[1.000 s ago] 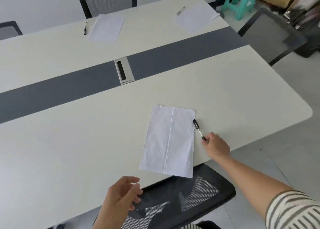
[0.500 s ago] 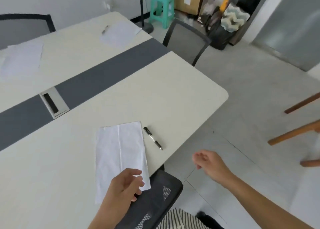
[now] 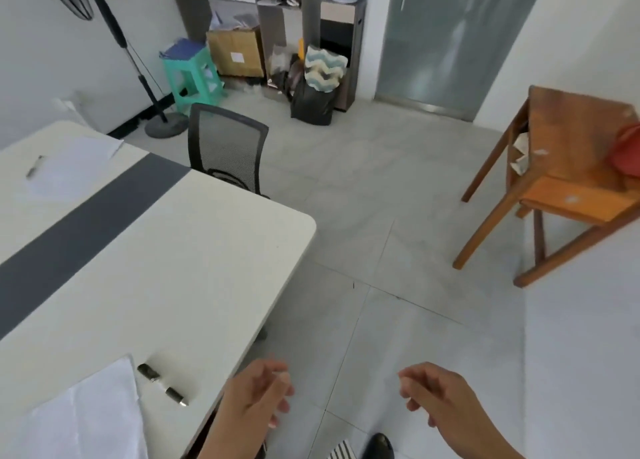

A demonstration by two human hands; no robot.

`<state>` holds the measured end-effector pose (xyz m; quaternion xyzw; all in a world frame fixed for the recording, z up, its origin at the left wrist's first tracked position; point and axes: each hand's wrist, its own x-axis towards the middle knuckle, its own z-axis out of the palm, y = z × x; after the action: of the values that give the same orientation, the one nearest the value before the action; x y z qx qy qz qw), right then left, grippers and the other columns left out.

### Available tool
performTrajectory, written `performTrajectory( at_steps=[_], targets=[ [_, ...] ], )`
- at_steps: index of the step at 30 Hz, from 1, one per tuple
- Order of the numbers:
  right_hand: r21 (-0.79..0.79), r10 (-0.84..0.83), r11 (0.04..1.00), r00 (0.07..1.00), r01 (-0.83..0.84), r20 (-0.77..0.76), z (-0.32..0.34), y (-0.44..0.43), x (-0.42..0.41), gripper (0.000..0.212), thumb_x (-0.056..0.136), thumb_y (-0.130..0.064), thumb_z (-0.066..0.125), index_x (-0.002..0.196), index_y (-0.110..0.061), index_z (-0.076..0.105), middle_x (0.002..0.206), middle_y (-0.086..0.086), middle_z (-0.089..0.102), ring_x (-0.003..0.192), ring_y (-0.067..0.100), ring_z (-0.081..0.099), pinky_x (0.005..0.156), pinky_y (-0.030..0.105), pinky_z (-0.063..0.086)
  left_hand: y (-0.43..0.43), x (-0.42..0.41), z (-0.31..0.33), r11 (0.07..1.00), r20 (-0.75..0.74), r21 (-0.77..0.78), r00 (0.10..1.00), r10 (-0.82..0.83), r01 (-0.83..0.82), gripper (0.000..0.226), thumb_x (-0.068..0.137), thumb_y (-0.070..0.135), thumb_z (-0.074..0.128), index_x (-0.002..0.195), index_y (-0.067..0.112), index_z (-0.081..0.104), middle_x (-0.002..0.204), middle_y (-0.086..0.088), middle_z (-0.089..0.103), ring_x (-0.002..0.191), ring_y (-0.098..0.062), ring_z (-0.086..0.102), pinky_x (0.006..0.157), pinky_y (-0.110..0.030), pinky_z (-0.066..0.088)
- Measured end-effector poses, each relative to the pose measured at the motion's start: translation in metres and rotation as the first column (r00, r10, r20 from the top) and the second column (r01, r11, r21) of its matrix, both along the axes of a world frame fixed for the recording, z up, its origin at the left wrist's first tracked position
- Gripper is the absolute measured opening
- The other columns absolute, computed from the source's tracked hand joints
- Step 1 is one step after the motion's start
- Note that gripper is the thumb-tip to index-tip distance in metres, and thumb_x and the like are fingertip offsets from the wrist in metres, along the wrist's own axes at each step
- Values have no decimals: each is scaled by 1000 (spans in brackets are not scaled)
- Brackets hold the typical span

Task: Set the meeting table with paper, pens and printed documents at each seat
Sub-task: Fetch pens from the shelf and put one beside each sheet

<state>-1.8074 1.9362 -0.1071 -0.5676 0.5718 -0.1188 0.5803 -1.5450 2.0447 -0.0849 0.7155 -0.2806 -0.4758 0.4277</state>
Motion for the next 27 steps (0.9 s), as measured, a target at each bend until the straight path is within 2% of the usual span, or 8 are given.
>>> performTrajectory(
  at_steps=[2, 4, 8, 12, 15, 18, 23, 27],
  targets=[
    [-39, -9, 999, 1000, 9, 10, 2, -27, -22, 7, 90, -12, 65, 89, -15, 71, 77, 4, 75, 64, 10, 68, 53, 14, 45, -32, -23, -6, 999, -5, 3, 999, -38, 38, 11, 91, -2, 57, 94, 5, 65, 65, -9, 71, 52, -14, 61, 43, -25, 46],
    [-57, -34, 998, 999, 34, -2, 7, -49, -43, 7, 90, -14, 65, 90, -18, 71, 77, 1, 75, 66, 11, 69, 54, 12, 45, -60, -45, -7, 995, -26, 19, 995, -97, 97, 13, 91, -4, 55, 95, 5, 64, 66, -8, 71, 53, -14, 62, 44, -25, 46],
    [-76, -143, 987, 990, 144, 17, 12, -87, -76, 9, 91, -12, 64, 89, -16, 71, 77, 1, 75, 66, 11, 69, 53, 19, 44, -116, -67, -1, 977, -36, 24, 977, -210, 211, 12, 92, -2, 55, 97, 6, 64, 69, -8, 72, 57, -17, 63, 48, -27, 47],
    [-48, -209, 977, 978, 209, 10, 3, -136, -87, 11, 91, -12, 63, 87, -17, 72, 78, 0, 75, 66, 9, 69, 53, 23, 44, -174, -61, -6, 982, -3, 41, 983, -185, 185, 12, 91, -1, 56, 96, 7, 64, 68, -8, 72, 56, -16, 63, 47, -26, 48],
    [-43, -220, 975, 976, 220, 7, -1, -185, -83, 11, 92, -11, 62, 88, -17, 71, 78, -1, 75, 66, 10, 69, 53, 24, 44, -223, -54, -13, 987, -8, 34, 988, -156, 157, 12, 85, 12, 61, 94, 6, 64, 68, -8, 72, 55, -16, 63, 45, -26, 48],
    [-73, -224, 972, 975, 224, 0, -2, -249, -74, 10, 92, -12, 63, 90, -17, 71, 79, -2, 75, 68, 10, 70, 54, 24, 46, -281, -46, -24, 992, -20, 28, 992, -124, 124, 7, 90, 3, 60, 94, 4, 65, 67, -10, 72, 54, -18, 63, 45, -26, 48],
    [-113, -230, 966, 973, 231, 21, 14, -365, -40, 10, 92, -14, 62, 90, -16, 71, 78, -1, 75, 68, 10, 70, 56, 27, 47, -393, -16, -15, 992, -43, -4, 991, -129, 129, 13, 91, -4, 56, 96, 4, 65, 69, -12, 72, 58, -21, 63, 47, -29, 47],
    [-132, -207, 968, 977, 212, 55, 31, -449, -5, 10, 92, -12, 61, 91, -16, 71, 78, -1, 75, 67, 11, 69, 55, 27, 47, -483, 16, 10, 989, -4, -40, 990, -143, 143, 13, 92, 3, 56, 98, 10, 66, 74, -10, 73, 62, -18, 64, 54, -30, 48]
  ],
)
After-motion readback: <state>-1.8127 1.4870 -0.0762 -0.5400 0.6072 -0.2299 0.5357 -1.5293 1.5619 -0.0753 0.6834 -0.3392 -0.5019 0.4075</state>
